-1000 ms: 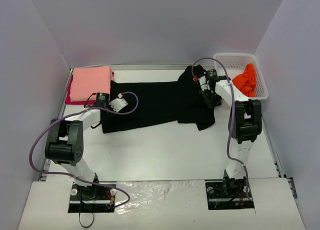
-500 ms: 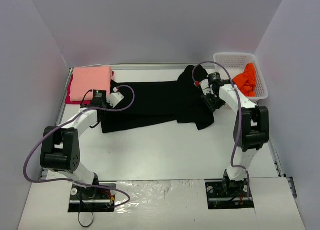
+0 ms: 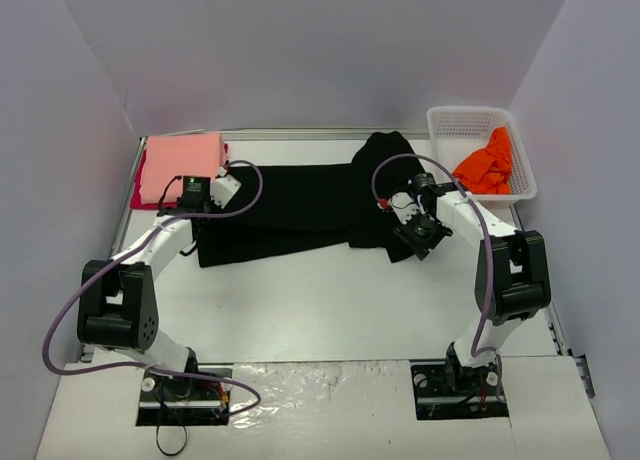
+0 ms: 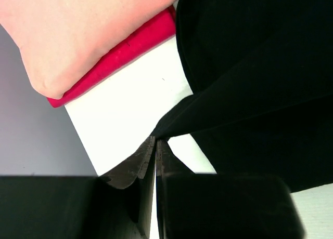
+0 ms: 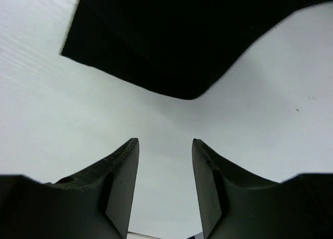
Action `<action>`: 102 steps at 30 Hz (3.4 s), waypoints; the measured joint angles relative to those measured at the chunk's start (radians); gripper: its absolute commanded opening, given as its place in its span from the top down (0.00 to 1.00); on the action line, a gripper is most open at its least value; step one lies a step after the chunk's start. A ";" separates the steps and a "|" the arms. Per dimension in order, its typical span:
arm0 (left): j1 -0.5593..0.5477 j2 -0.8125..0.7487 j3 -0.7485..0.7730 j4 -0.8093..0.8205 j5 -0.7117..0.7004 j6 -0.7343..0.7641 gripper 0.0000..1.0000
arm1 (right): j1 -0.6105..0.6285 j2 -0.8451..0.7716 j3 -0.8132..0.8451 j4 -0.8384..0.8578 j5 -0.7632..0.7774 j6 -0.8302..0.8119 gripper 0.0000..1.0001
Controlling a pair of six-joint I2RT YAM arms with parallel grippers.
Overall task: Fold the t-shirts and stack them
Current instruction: Flatten out the tshirt, then grap the side of the flattened tshirt closest away from the robot with both arms
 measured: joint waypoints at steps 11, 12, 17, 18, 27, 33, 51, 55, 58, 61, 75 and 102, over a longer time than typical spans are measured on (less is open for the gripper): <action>0.000 0.000 0.014 -0.008 0.000 -0.040 0.98 | 0.179 0.013 0.003 -0.019 -0.070 -0.032 0.60; 0.000 0.000 0.014 -0.010 0.000 -0.041 0.98 | 0.180 0.025 0.009 -0.022 -0.077 -0.033 0.60; 0.000 0.000 0.014 -0.011 -0.001 -0.042 0.98 | 0.178 0.123 0.052 -0.022 -0.097 -0.043 0.60; 0.000 0.000 0.014 -0.011 -0.001 -0.042 0.98 | 0.178 0.142 0.058 -0.023 -0.100 -0.045 0.60; 0.000 0.003 0.014 -0.010 -0.008 -0.042 0.98 | 0.186 0.228 0.126 -0.031 -0.114 -0.047 0.60; 0.000 0.005 0.014 -0.010 -0.012 -0.041 0.98 | 0.196 0.241 0.143 -0.031 -0.111 -0.046 0.64; 0.001 -0.024 0.028 -0.059 -0.014 -0.041 0.98 | 0.214 0.111 0.068 0.014 0.020 0.048 1.00; 0.002 -0.114 0.056 -0.099 -0.008 -0.041 0.98 | 0.165 -0.076 0.076 -0.011 0.016 0.063 1.00; 0.005 -0.209 0.065 -0.121 0.001 -0.040 0.98 | 0.115 -0.198 0.100 -0.035 0.013 0.067 1.00; 0.006 -0.297 0.065 -0.149 0.005 -0.033 0.98 | 0.071 -0.290 0.109 -0.060 0.007 0.069 1.00; 0.008 -0.634 -0.019 -0.371 0.106 0.019 0.98 | 0.013 -0.687 0.064 -0.194 -0.011 0.075 1.00; 0.010 -1.047 -0.192 -0.753 0.335 0.153 0.98 | 0.012 -0.923 0.048 -0.503 -0.210 0.047 1.00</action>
